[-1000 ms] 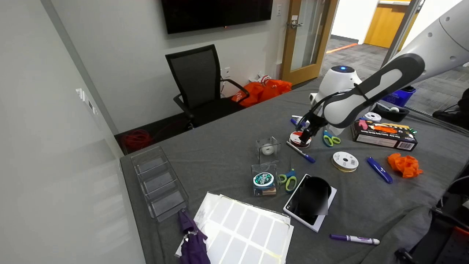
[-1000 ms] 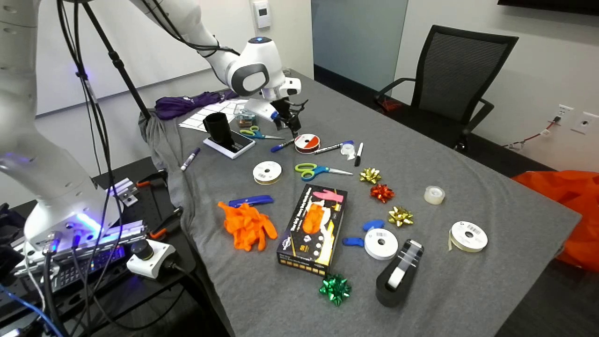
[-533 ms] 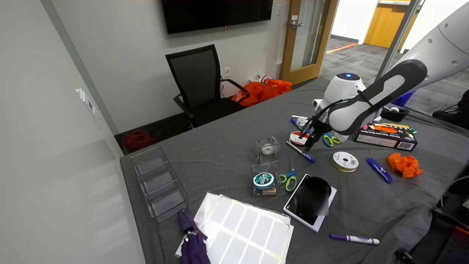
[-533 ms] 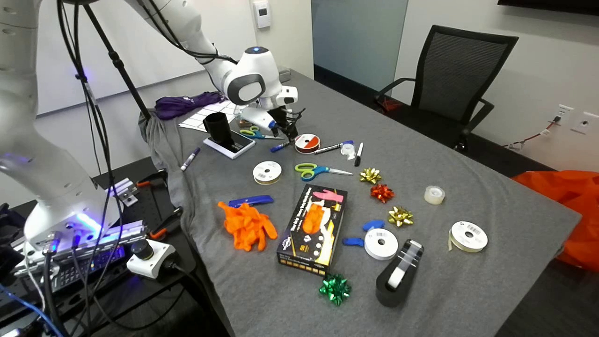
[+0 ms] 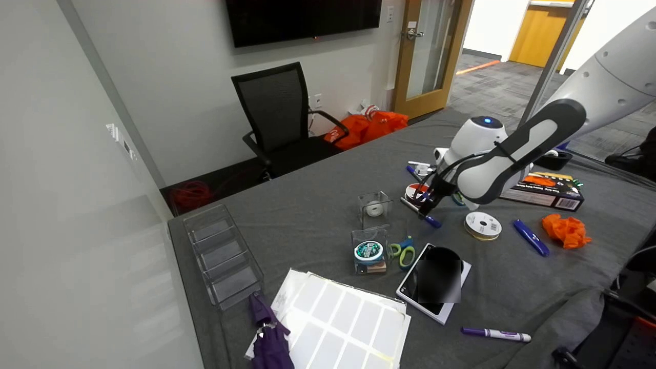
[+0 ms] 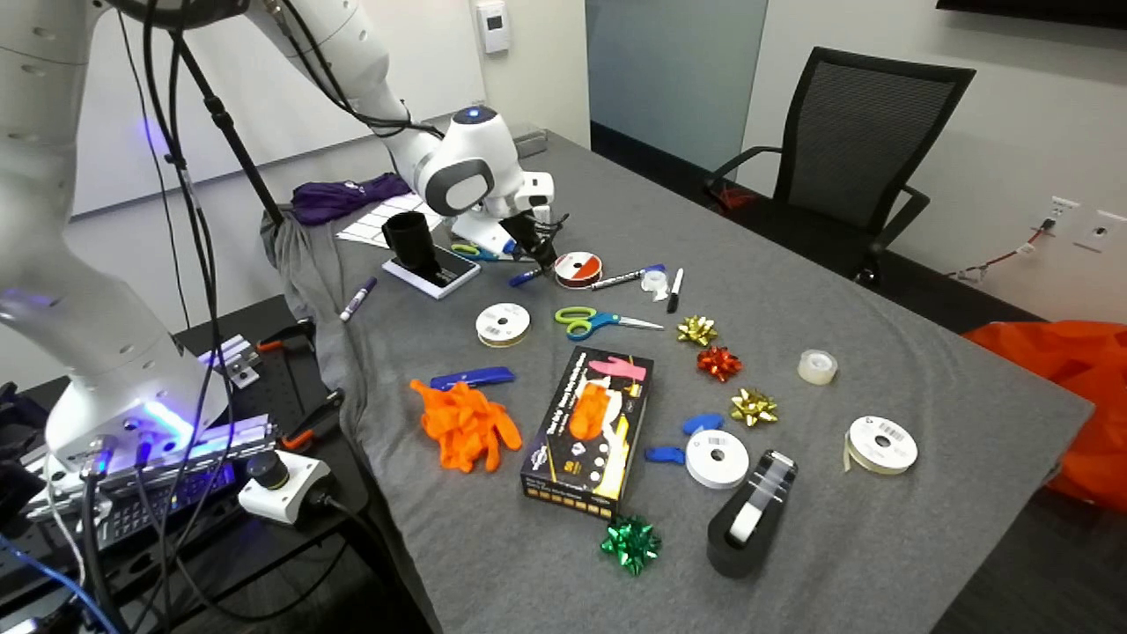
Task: Put the marker into the cup
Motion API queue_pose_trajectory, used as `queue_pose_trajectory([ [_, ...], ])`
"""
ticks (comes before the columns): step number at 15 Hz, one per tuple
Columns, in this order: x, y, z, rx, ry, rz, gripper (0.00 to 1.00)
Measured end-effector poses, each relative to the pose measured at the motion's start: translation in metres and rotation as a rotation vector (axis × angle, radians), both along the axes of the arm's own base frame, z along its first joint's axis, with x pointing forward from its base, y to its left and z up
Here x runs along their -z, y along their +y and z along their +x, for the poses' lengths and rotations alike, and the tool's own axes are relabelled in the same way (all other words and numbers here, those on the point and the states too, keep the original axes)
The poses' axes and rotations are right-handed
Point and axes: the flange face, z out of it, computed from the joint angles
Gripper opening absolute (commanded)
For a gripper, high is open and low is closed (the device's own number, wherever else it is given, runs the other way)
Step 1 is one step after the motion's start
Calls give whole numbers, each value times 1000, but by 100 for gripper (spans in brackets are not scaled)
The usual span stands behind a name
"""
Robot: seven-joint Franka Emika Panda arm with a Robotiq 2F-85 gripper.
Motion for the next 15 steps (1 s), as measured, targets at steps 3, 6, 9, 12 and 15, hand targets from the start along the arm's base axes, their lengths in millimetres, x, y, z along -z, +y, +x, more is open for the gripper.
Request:
queue_pose_trajectory([
  [3, 9, 3, -2, -2, -21, 5, 51],
  [6, 14, 3, -4, -2, -34, 7, 31],
  [9, 15, 3, -4, -1, -46, 7, 9],
  [12, 14, 2, -4, -1, -56, 7, 3],
  [15, 14, 2, -4, 0, -58, 10, 5],
])
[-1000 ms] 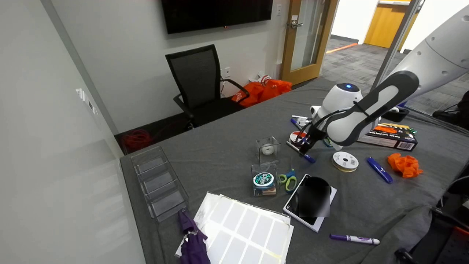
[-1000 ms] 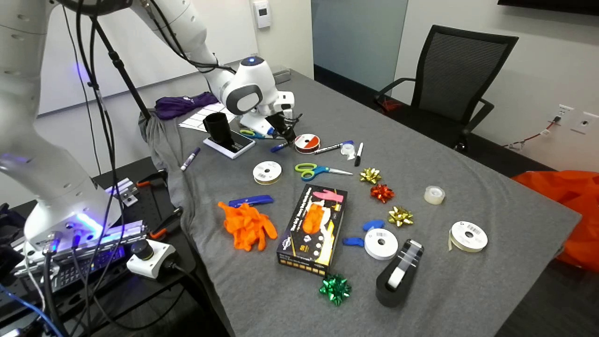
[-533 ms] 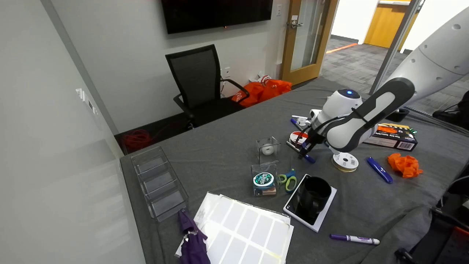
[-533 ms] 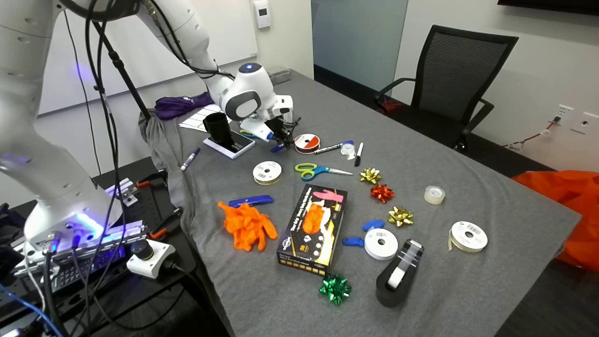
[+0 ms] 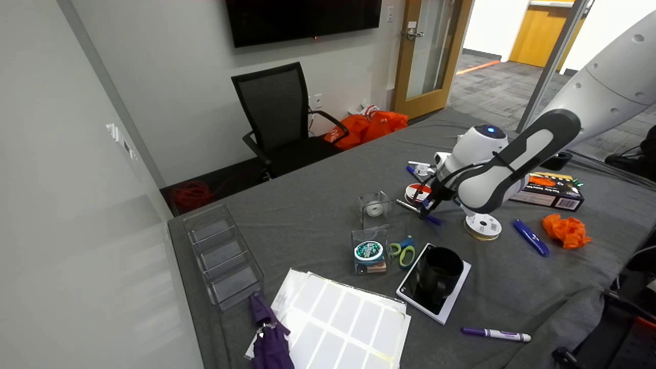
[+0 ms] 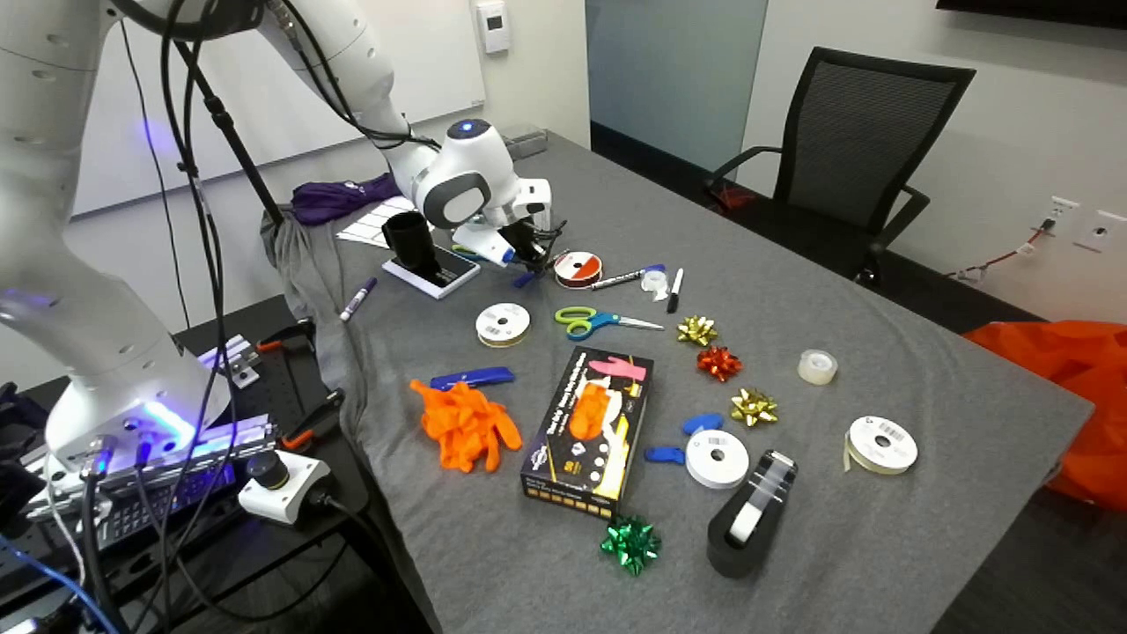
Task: Put the marker into the cup
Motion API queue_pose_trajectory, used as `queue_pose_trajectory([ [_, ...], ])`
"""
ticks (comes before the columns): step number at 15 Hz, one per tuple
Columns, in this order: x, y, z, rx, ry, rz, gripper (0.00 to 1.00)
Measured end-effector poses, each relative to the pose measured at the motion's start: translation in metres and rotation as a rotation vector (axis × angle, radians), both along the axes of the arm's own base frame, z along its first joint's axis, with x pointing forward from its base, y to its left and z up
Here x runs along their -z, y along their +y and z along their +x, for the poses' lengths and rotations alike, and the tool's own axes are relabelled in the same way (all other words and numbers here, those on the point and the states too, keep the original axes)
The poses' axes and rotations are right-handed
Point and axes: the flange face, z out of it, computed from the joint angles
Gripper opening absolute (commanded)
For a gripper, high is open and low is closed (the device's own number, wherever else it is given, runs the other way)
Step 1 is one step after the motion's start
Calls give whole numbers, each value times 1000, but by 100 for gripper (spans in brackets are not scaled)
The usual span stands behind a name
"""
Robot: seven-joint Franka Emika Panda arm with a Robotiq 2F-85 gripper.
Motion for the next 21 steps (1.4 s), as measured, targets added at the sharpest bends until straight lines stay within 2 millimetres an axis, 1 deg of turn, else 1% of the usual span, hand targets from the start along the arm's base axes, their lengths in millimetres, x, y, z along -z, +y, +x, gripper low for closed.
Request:
queue_pose_trajectory([
  [3, -2, -1, 0, 3, -1, 6, 5],
  [5, -12, -3, -1, 4, -7, 4, 5],
  [8, -41, -8, -5, 5, -8, -9, 5],
  [11, -72, -18, -12, 7, 11, -41, 5],
  [14, -95, -30, -21, 13, 70, -111, 5],
  [15, -102, -31, -24, 20, 99, -138, 5],
  [16, -109, -30, -27, 29, 135, -166, 5],
  [18, -123, -18, -34, 39, 210, -197, 5],
  [21, -139, 16, -49, 34, 330, -195, 5],
])
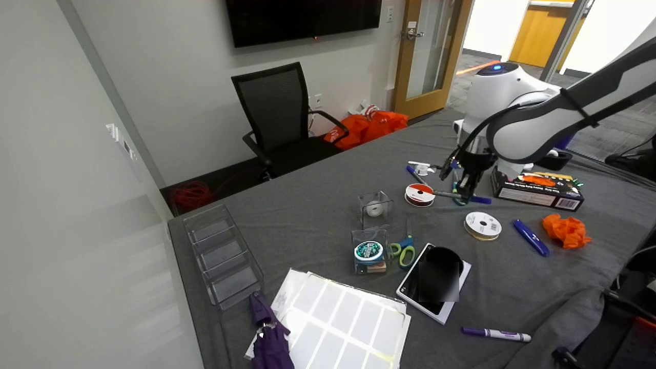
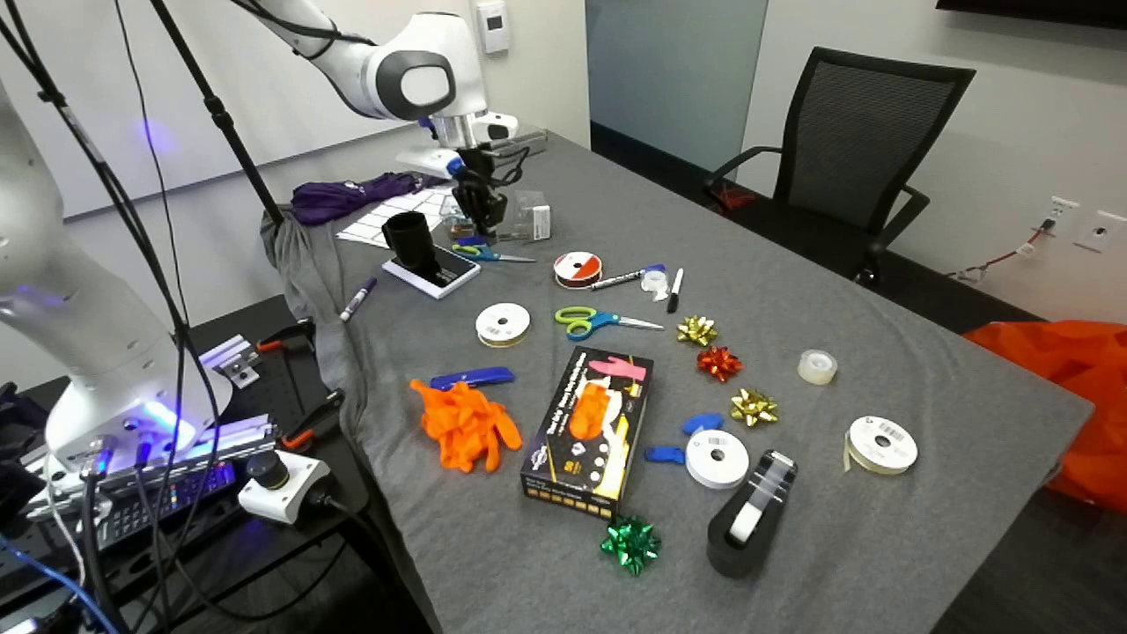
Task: Put the marker into the cup
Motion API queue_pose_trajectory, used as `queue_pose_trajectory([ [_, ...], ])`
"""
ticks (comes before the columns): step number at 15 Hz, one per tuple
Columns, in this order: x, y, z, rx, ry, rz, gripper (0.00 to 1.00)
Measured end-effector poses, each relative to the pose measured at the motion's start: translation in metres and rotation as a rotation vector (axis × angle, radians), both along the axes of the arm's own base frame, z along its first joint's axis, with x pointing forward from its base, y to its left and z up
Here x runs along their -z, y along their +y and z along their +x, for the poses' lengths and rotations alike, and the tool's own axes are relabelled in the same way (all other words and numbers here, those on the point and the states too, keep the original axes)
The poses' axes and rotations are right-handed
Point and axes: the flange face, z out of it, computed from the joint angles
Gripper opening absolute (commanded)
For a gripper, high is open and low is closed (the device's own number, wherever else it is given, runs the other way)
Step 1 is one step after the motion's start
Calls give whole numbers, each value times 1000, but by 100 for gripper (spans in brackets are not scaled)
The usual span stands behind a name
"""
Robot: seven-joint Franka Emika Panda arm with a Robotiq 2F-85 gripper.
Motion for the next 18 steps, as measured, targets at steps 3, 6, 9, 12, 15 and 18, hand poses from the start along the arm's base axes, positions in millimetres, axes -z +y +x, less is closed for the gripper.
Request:
queue_pose_trajectory([
  [3, -8, 36, -16, 34, 115, 27, 5],
  [6, -14, 61, -29, 58, 198, 46, 5],
  [9, -25, 79, -37, 72, 227, 91, 5],
  [12, -49, 93, -44, 74, 236, 118, 19],
  [15, -69, 97, -49, 67, 231, 118, 19],
  [18, -69, 97, -51, 67, 233, 117, 19],
])
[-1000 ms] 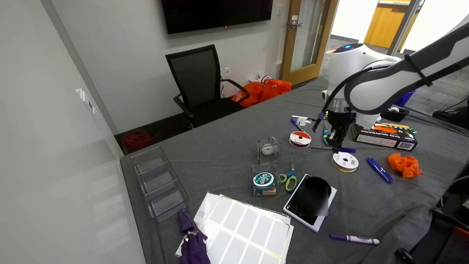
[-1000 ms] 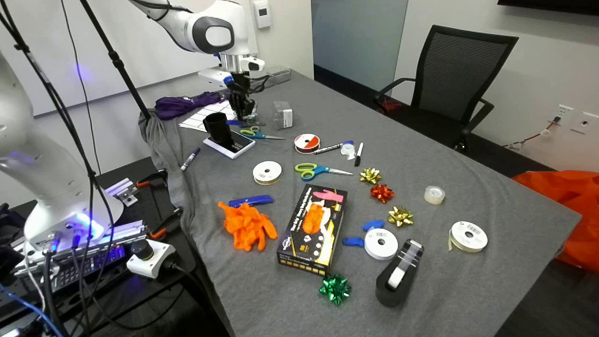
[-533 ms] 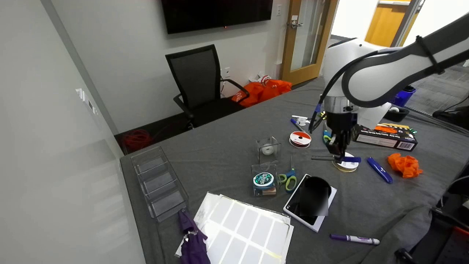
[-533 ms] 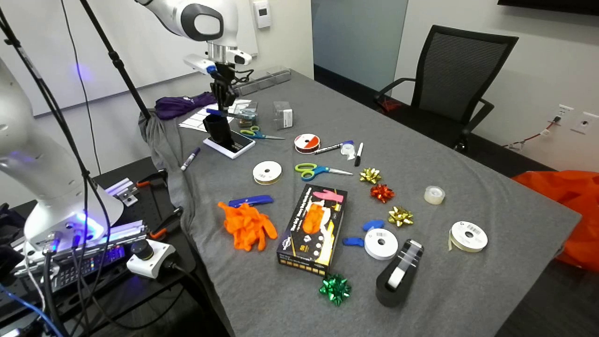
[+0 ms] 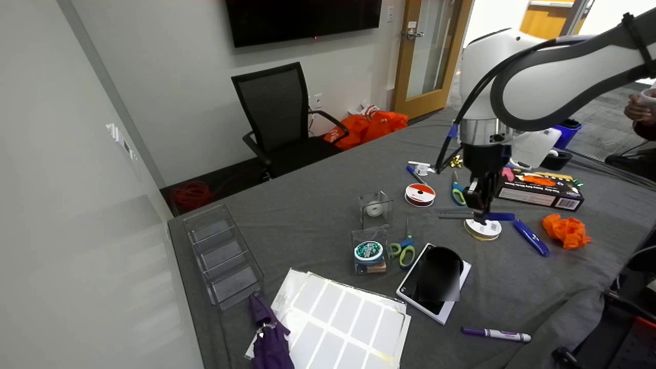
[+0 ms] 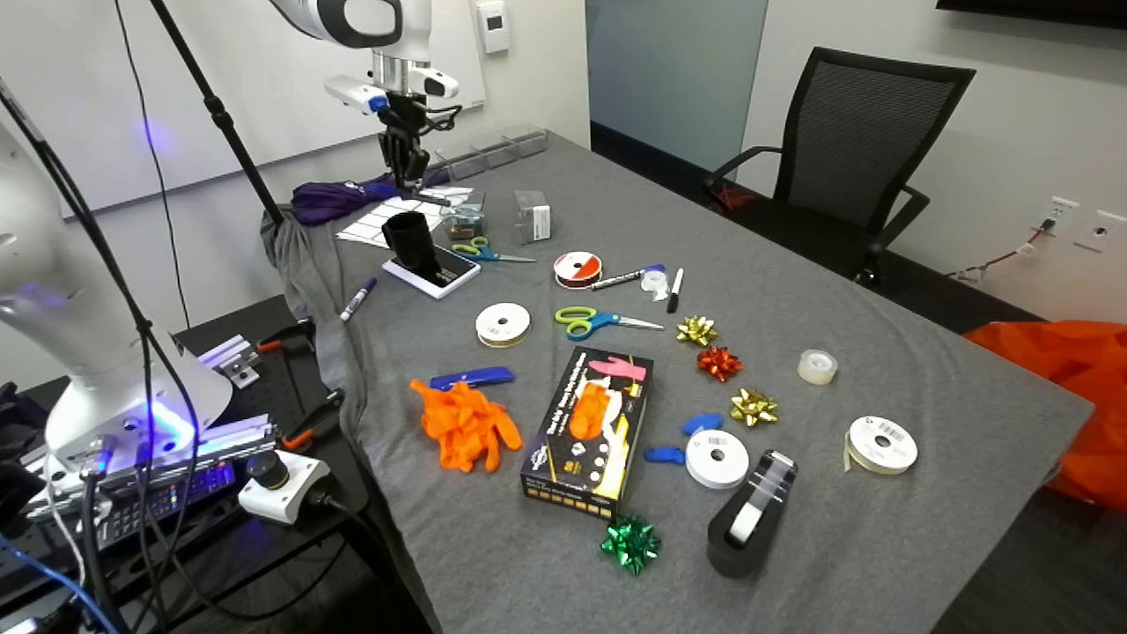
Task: Put the marker into the cup
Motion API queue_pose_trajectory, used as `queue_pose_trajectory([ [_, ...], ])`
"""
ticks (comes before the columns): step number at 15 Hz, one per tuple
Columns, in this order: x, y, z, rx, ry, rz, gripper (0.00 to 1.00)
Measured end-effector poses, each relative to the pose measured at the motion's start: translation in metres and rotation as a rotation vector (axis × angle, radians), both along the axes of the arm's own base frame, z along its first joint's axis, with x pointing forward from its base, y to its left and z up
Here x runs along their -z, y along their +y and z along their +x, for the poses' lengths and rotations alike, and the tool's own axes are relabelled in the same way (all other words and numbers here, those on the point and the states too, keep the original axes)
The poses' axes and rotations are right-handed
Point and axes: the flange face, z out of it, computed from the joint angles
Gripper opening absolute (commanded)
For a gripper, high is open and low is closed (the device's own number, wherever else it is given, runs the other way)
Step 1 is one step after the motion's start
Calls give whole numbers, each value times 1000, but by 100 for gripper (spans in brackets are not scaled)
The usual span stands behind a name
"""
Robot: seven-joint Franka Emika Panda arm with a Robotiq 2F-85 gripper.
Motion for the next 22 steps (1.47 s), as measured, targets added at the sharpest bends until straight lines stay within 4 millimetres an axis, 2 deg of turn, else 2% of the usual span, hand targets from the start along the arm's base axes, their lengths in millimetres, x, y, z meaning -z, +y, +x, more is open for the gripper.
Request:
queue_pose_trajectory([
  [1, 0, 0, 0, 0, 1, 0, 5],
  [7, 4, 4, -3, -14, 9, -2, 5],
  [16, 25, 51, -36, -103, 79, 9, 5],
  [22, 30, 64, -41, -117, 101, 30, 5],
])
